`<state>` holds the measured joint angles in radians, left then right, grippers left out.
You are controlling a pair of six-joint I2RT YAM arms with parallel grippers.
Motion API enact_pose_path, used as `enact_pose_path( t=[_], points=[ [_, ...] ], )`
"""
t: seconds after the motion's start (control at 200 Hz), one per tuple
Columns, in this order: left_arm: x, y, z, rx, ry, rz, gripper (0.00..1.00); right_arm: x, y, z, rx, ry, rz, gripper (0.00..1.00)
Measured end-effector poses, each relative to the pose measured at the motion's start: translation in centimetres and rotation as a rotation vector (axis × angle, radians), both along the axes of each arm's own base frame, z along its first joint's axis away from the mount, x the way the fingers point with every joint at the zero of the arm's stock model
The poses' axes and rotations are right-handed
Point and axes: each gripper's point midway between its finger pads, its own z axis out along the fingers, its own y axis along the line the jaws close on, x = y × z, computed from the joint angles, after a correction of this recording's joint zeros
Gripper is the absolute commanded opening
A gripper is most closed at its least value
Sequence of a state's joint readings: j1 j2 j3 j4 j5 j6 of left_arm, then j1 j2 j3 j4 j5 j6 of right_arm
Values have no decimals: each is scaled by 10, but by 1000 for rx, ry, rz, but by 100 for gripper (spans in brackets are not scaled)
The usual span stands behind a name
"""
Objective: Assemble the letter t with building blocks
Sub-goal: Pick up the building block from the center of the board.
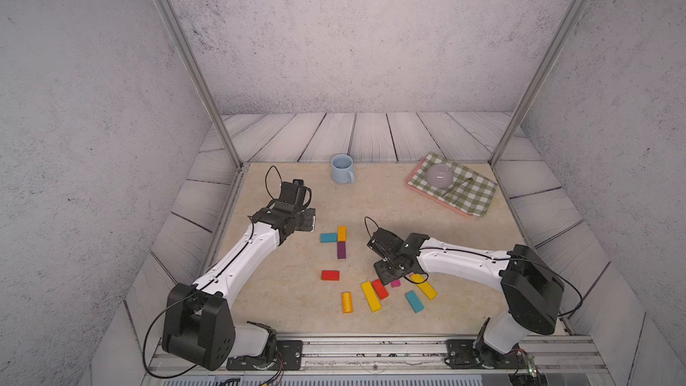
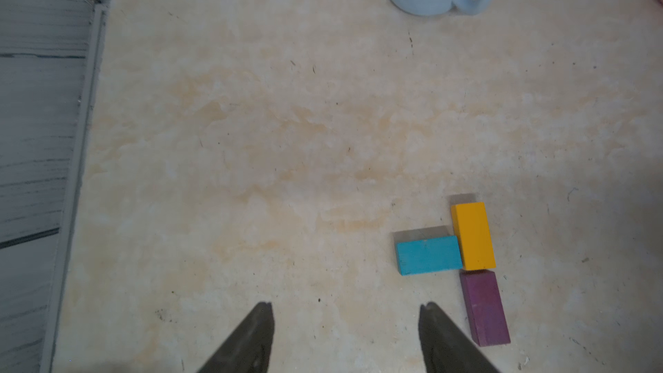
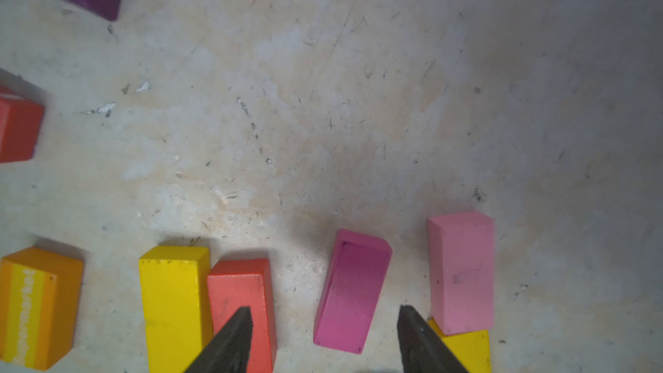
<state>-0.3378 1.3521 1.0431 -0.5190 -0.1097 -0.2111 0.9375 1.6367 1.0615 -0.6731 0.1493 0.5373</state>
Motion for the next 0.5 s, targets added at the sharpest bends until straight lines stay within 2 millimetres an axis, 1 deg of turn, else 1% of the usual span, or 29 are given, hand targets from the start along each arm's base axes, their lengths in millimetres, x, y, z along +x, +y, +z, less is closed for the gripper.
enact_pose_path(
  t=[0.07, 0.22, 0.39, 0.5],
  points=[
    [0, -2, 0, -12, 3, -6, 67, 2, -4, -4, -8, 10, -31, 62],
    [1, -5, 1, -27, -3, -14, 66, 6, -11, -13, -25, 35, -81, 55],
    [1, -6, 2, -32, -7, -18, 66, 6, -13, -21, -20, 75, -107, 50],
    [1, -7, 2, -33, -7, -19, 66, 2, -12, -27, -18, 108, -106, 48]
  ],
)
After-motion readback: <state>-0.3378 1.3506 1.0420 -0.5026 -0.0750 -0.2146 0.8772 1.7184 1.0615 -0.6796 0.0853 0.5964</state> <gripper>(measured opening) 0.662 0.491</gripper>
